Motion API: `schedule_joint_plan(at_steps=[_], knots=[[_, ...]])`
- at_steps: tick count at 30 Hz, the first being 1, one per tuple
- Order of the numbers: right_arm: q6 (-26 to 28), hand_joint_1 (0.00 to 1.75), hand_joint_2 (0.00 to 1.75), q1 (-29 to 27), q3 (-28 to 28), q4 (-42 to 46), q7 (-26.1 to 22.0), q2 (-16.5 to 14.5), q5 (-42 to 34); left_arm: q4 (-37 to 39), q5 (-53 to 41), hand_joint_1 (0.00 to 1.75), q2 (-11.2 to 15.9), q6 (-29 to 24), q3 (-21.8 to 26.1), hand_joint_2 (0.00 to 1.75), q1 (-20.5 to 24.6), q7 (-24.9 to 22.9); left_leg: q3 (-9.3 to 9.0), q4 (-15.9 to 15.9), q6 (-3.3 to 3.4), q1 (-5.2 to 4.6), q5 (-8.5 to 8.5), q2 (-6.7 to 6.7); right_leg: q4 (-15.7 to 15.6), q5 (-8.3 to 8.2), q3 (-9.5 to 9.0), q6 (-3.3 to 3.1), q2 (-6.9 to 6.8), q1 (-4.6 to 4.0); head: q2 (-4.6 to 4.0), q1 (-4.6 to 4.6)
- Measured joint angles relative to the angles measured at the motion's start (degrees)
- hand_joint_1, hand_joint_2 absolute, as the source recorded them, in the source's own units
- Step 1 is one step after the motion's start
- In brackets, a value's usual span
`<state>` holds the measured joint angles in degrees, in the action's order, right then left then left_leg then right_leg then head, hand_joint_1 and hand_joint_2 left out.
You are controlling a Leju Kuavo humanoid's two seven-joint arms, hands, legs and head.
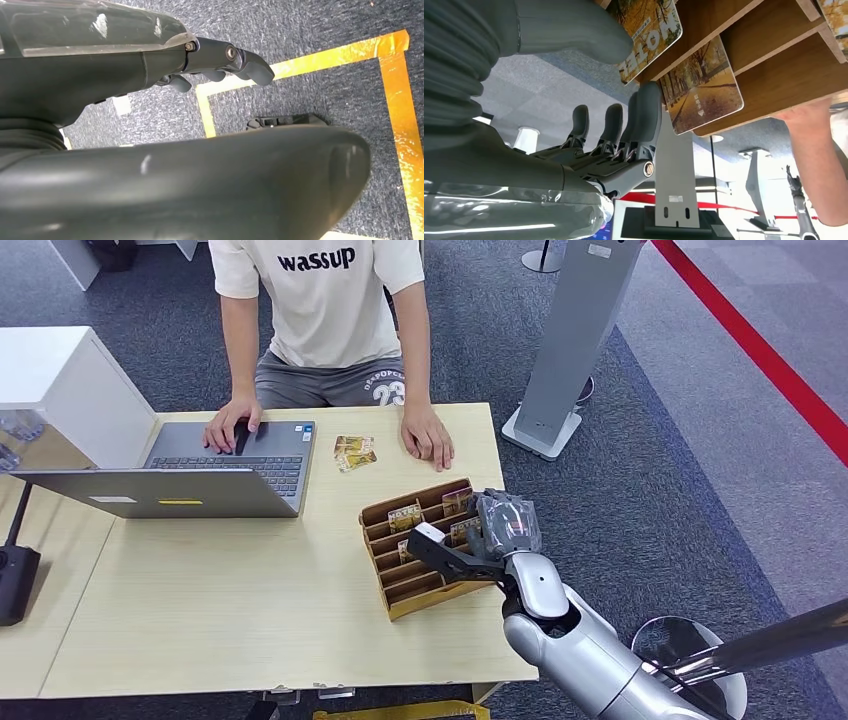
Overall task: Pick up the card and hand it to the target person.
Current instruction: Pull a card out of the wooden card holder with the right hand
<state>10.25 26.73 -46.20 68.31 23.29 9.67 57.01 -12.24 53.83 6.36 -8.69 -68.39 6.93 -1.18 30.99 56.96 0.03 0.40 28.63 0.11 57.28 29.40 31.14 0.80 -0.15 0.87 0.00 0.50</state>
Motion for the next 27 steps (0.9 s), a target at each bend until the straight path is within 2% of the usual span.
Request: schedule_joint_plan(at_steps=[3, 7, 13, 21, 25, 27], knots=[[-0.1, 1.25, 1.75, 0.0, 0.0, 0.1, 0.1, 0.1, -0.1, 0.0, 0.0, 0.0, 0.0, 0.1, 0.0, 0.0, 0.0, 0.0, 0.0, 0.0, 0.0, 0.0, 0.0, 0.0, 0.0, 0.0, 0.0, 0.0, 0.0, 0.0, 0.0, 0.01], [-0.1, 1.22, 1.75, 0.0, 0.1, 0.1, 0.1, 0.1, -0.3, 0.0, 0.0, 0.0, 0.0, 0.1, 0.0, 0.0, 0.0, 0.0, -0.01, 0.0, 0.0, 0.0, 0.0, 0.0, 0.0, 0.0, 0.0, 0.0, 0.0, 0.0, 0.0, 0.04], [-0.1, 0.85, 1.75, -0.1, 0.2, 0.1, -0.1, 0.1, -0.8, 0.0, 0.0, 0.0, 0.0, 0.1, 0.0, 0.0, 0.0, 0.0, -0.01, 0.0, 0.0, 0.0, 0.0, 0.0, 0.0, 0.0, 0.0, 0.0, 0.0, 0.0, 0.0, 0.01], [-0.1, 0.69, 1.75, -0.6, 0.3, 0.0, -0.4, 0.3, -1.4, 0.0, 0.0, 0.0, 0.0, 0.1, 0.0, 0.0, 0.0, 0.0, 0.0, 0.0, 0.0, 0.0, 0.0, 0.0, 0.0, 0.0, 0.0, 0.0, 0.0, 0.0, 0.0, 0.04], [-0.2, 0.73, 1.75, -0.8, 0.3, -0.1, -0.8, 0.4, -2.0, 0.0, 0.0, 0.0, 0.0, 0.1, 0.0, 0.0, 0.0, 0.0, 0.0, 0.0, 0.0, 0.0, 0.0, 0.0, 0.0, 0.0, 0.0, 0.0, 0.0, 0.0, 0.0, 0.03], [-0.3, 0.87, 1.75, -0.8, 0.3, -0.2, -1.0, 0.4, -2.2, 0.0, 0.0, 0.0, 0.0, 0.1, 0.0, 0.0, 0.0, 0.0, 0.0, 0.0, 0.0, 0.0, 0.0, 0.0, 0.0, 0.0, 0.0, 0.0, 0.0, 0.0, 0.0, 0.02]])
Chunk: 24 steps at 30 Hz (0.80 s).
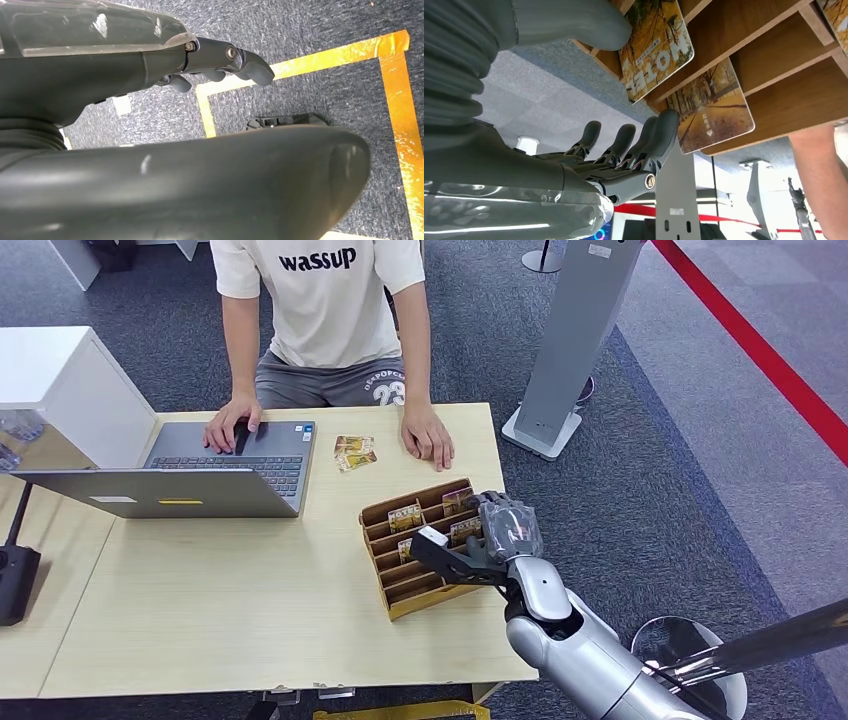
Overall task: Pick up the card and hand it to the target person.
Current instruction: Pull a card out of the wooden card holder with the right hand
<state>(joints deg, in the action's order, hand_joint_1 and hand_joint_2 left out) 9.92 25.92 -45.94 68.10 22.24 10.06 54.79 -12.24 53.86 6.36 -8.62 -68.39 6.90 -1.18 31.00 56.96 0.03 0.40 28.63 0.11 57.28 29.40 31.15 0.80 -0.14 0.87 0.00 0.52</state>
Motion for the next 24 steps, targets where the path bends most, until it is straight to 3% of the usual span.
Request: schedule_joint_plan(at_steps=[6, 24], knots=[[-0.2, 1.28, 1.75, 0.0, 0.1, -0.4, -0.2, 0.1, -0.1, 0.0, 0.1, 0.0, 0.0, -0.1, 0.0, 0.0, 0.0, 0.0, -0.01, 0.0, 0.0, 0.0, 0.0, -0.01, 0.0, 0.0, 0.0, 0.0, 0.0, 0.0, 0.0, 0.01], [-0.2, 1.42, 1.75, 0.1, 0.0, -0.6, -0.7, 0.1, -0.9, 0.0, 0.1, 0.0, 0.0, -0.5, 0.0, 0.0, -0.4, 0.4, -0.01, 0.0, 0.0, 0.0, 0.0, -0.01, 0.0, 0.0, -0.01, 0.0, 0.0, 0.0, 0.0, 0.02]])
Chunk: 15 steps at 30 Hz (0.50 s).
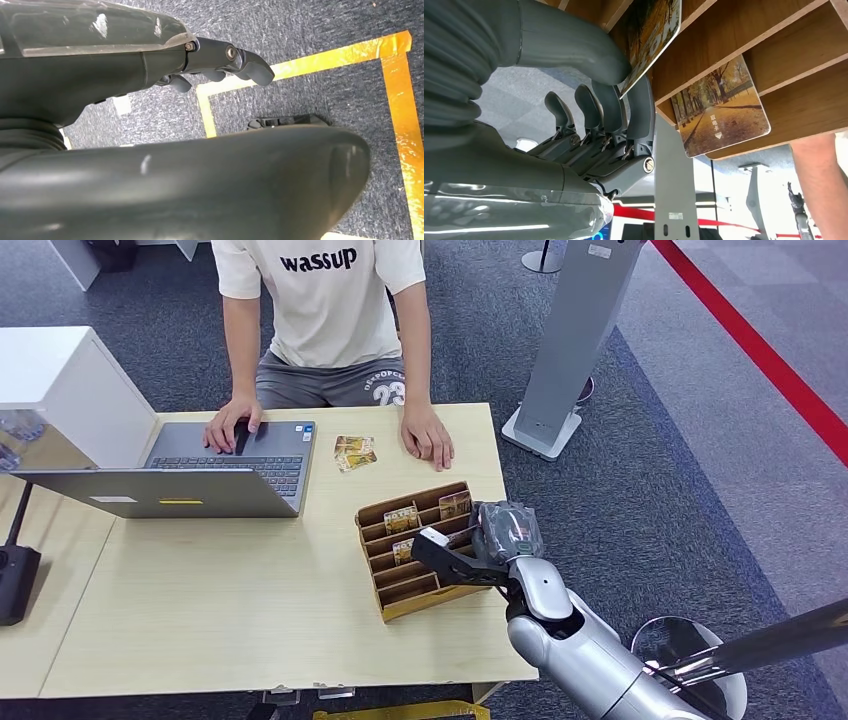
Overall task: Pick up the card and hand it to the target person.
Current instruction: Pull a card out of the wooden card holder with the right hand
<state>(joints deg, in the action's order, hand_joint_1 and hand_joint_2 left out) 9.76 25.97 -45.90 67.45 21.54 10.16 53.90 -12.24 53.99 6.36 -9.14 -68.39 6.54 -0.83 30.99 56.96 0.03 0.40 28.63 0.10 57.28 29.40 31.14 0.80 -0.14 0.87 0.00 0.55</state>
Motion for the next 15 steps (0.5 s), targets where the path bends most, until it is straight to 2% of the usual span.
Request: schedule_joint_plan(at_steps=[1, 5, 15], knots=[[0.0, 1.42, 1.75, 0.0, 0.0, 0.0, 0.0, 0.0, 0.0, 0.0, 0.0, 0.0, 0.0, 0.0, 0.0, 0.0, 0.0, 0.0, 0.0, 0.0, 0.0, 0.0, 0.0, 0.0, 0.0, 0.0, 0.0, 0.0, 0.0, 0.0, 0.0, 0.0], [0.0, 1.43, 1.75, 0.0, 0.0, 0.0, -0.1, 0.0, -0.2, 0.0, -0.1, 0.0, 0.0, 0.8, 0.0, 1.75, -0.1, 0.4, 0.0, 0.0, 0.0, 0.0, 0.0, 0.0, 0.0, 0.0, 0.0, 0.0, 0.0, 0.0, 0.0, -0.03], [0.1, 1.43, 1.75, 0.0, 0.0, 0.0, 0.1, 0.0, -0.3, 0.0, -0.1, 0.0, 0.0, 1.5, 0.0, 1.75, -0.1, 1.8, -0.01, 0.0, 0.0, 0.0, 0.0, 0.0, 0.0, 0.0, 0.0, 0.0, 0.0, 0.0, 0.0, 0.01]])
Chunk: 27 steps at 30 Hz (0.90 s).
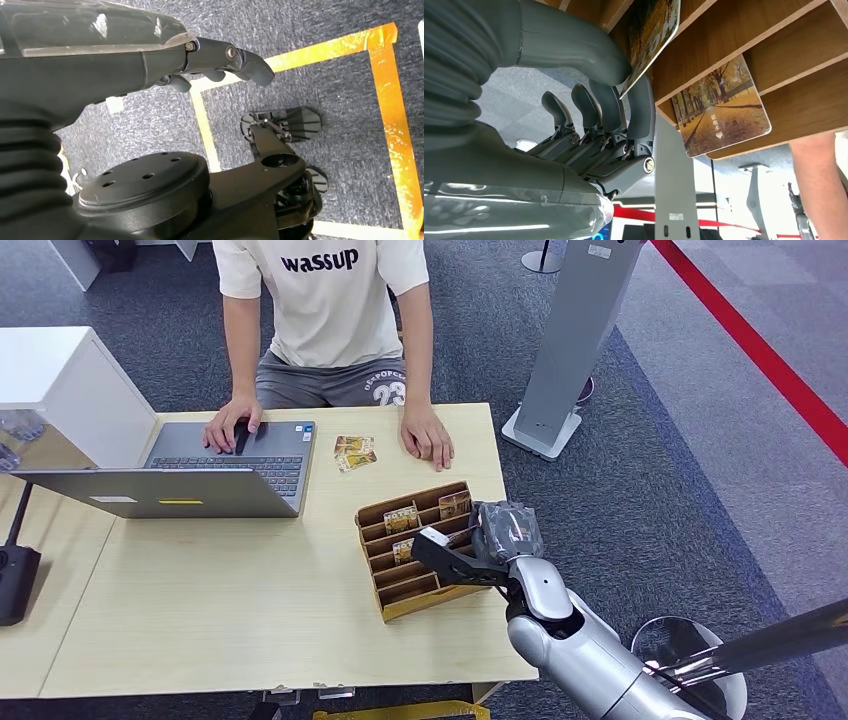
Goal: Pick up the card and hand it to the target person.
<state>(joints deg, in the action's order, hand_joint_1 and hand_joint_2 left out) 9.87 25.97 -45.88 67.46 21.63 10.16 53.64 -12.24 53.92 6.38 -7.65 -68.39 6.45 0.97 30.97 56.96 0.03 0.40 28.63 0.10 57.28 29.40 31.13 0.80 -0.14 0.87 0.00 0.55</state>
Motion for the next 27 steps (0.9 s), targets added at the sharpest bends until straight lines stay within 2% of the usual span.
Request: schedule_joint_plan(at_steps=[8, 18, 23, 27], knots=[[0.9, 1.43, 1.75, -0.1, 0.4, 1.3, 1.1, 0.2, 0.3, 0.0, 0.3, 0.0, 0.0, -0.2, 0.0, 1.75, -0.2, -0.4, 0.0, 0.0, 0.0, 0.0, 0.0, 0.0, 0.0, 0.0, 0.01, 0.0, 0.0, 0.0, 0.0, -0.06], [2.9, 1.43, 1.75, -1.3, 3.3, 9.0, 3.8, 1.9, 2.6, 0.0, 0.7, 0.0, 0.0, -0.2, 0.0, 1.75, -0.3, -0.8, 0.01, 0.0, 0.0, 0.0, 0.0, 0.0, 0.0, 0.0, 0.03, 0.0, 0.0, 0.0, 0.0, -0.03], [3.1, 1.43, 1.75, -1.5, 3.6, 9.8, 4.0, 2.0, 2.8, 0.0, 0.7, 0.0, 0.0, -0.2, 0.0, 1.75, -0.3, -0.8, 0.01, 0.0, 0.0, 0.0, 0.0, 0.0, 0.0, 0.0, 0.04, 0.0, 0.0, 0.0, 0.0, -0.05], [5.4, 1.43, 1.75, -3.4, 6.7, 18.7, 5.1, 4.1, 3.9, 0.0, 0.8, 0.0, 0.0, -0.2, 0.0, 1.75, -0.3, -1.0, 0.01, 0.0, 0.0, 0.0, 0.0, 0.0, 0.0, 0.0, 0.03, 0.0, 0.0, 0.0, 0.0, -0.03]])
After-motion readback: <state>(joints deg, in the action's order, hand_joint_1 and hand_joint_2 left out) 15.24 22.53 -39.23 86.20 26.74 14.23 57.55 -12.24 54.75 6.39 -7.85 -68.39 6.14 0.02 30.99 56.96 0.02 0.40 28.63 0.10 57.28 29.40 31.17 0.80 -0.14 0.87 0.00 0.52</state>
